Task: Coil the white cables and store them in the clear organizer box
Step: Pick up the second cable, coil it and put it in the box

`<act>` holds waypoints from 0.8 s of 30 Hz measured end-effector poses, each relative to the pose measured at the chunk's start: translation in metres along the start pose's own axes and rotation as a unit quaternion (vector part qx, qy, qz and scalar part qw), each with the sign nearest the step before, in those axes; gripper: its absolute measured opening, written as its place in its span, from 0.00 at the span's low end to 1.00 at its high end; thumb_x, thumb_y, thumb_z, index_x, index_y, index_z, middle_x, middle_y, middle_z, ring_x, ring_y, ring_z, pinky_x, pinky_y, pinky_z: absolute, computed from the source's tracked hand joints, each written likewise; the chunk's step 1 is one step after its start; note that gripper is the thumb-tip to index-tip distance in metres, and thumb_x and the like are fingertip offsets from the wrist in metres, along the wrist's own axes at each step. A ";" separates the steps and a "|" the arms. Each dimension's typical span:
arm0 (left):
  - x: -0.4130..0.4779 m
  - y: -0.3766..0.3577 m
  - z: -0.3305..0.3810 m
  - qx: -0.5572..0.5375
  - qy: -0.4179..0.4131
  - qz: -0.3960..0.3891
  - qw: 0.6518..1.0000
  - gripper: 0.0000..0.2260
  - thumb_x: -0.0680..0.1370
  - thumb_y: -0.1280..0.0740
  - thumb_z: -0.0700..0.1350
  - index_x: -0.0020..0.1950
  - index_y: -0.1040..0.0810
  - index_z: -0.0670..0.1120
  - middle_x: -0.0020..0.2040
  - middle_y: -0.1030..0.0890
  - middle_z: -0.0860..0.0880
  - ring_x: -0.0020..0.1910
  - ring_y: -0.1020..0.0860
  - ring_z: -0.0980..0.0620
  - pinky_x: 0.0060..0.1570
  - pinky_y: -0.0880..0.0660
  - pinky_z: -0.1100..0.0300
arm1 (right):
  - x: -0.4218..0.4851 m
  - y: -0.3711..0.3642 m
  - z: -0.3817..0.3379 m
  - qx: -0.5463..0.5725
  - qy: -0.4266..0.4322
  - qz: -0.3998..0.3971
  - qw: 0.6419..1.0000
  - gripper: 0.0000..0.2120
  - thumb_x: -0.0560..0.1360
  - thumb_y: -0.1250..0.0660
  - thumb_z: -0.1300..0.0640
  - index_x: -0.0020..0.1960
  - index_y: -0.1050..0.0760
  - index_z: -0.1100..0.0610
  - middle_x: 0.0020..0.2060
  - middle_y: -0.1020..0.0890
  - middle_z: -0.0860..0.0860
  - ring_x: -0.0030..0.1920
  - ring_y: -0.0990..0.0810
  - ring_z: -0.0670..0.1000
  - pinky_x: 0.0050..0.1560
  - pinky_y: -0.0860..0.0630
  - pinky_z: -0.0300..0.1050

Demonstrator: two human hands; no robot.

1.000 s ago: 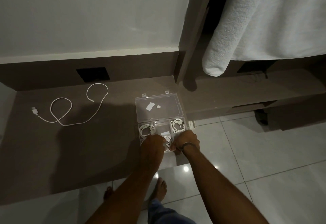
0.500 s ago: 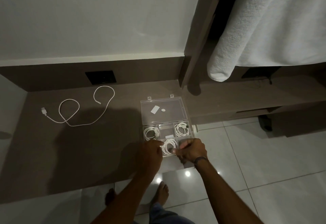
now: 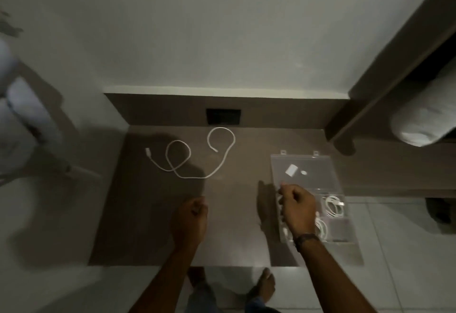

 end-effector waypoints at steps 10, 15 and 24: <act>0.172 0.092 -0.024 0.125 -0.062 0.047 0.989 0.19 0.76 0.37 0.31 0.66 0.22 0.40 0.66 0.22 0.35 0.66 0.25 0.36 0.68 0.30 0.45 | -0.040 -0.292 -0.102 -0.263 0.153 -0.252 0.918 0.10 0.72 0.29 0.45 0.48 0.14 0.48 0.45 0.11 0.49 0.49 0.13 0.56 0.50 0.17 0.49; 0.219 0.097 -0.027 0.385 -0.147 -0.040 0.910 0.26 0.76 0.36 0.40 0.73 0.30 0.58 0.76 0.34 0.44 0.71 0.35 0.36 0.67 0.32 0.39 | -0.067 -0.368 -0.132 -0.344 0.307 -0.251 0.851 0.13 0.75 0.31 0.49 0.58 0.18 0.49 0.56 0.16 0.53 0.58 0.20 0.63 0.52 0.21 0.53; 0.194 0.082 -0.024 0.434 -0.200 -0.073 0.875 0.09 0.79 0.36 0.51 0.57 0.21 0.54 0.61 0.22 0.49 0.63 0.28 0.46 0.61 0.31 0.45 | -0.079 -0.406 -0.118 -0.453 0.386 -0.223 0.772 0.16 0.79 0.36 0.46 0.63 0.19 0.49 0.70 0.22 0.54 0.75 0.34 0.63 0.70 0.38 0.69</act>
Point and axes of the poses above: each hand's wrist, its own x-axis towards the middle knuckle, its own y-axis out of the back of the hand, z = x × y, the point moved 10 cm from there along x, towards the middle knuckle
